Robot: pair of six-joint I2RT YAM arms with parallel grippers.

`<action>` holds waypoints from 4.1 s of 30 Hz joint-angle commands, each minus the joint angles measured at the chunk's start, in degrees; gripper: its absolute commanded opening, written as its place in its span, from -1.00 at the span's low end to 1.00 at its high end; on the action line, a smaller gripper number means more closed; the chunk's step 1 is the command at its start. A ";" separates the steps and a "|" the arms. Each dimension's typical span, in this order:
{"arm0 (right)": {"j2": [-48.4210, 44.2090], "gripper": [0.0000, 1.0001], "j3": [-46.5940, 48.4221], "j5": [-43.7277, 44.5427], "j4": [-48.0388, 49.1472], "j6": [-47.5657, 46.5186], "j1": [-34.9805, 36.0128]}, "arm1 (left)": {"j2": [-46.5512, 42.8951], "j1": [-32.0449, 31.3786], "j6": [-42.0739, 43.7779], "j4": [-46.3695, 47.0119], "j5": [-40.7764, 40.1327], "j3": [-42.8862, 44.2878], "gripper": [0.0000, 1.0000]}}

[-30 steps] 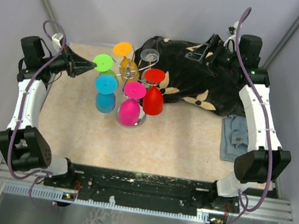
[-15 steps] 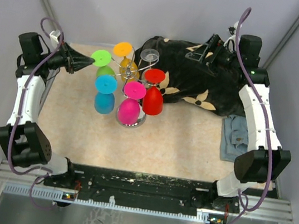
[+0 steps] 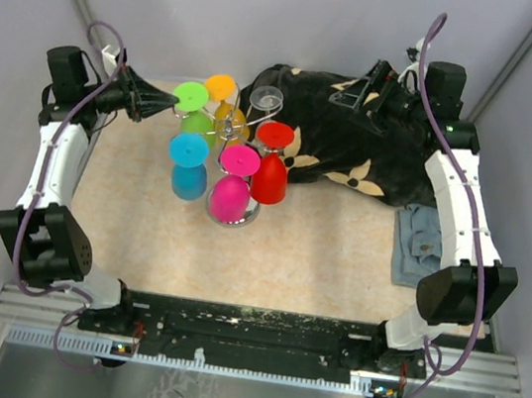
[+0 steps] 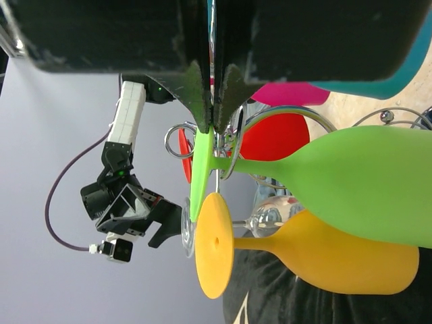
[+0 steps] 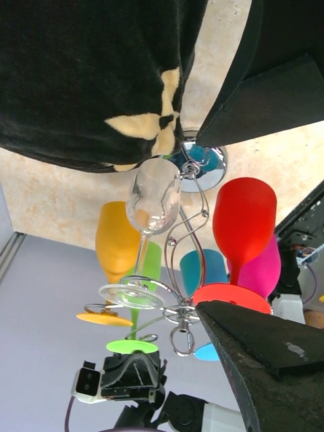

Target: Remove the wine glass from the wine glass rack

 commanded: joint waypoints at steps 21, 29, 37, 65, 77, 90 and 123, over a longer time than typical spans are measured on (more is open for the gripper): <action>-0.58 0.97 0.80 0.10 0.31 -1.53 0.38 | -11.58 -0.20 4.05 -4.73 1.96 -7.66 -1.00; -1.03 0.97 0.69 -0.37 -0.30 -2.16 0.38 | -14.98 3.50 5.24 -6.05 1.42 -11.29 -1.00; -0.85 0.97 0.85 -1.02 0.03 -2.06 0.38 | -16.80 8.85 6.60 -7.34 2.53 -11.93 -1.00; 12.66 0.97 25.33 0.29 -2.74 -4.24 0.39 | 11.36 3.31 18.39 14.18 -3.00 45.84 -1.00; 16.09 0.97 34.78 1.77 -6.02 -6.84 -6.38 | 8.17 -26.71 66.71 -3.81 -9.19 42.86 -1.00; 3.48 0.93 23.43 -9.73 -4.60 -10.70 -14.62 | -2.57 -49.51 108.86 -21.80 -19.62 23.55 -1.00; -22.98 0.63 -3.65 -18.81 -28.04 -22.50 -5.83 | -8.34 -61.48 146.47 -33.04 -19.00 6.24 -1.00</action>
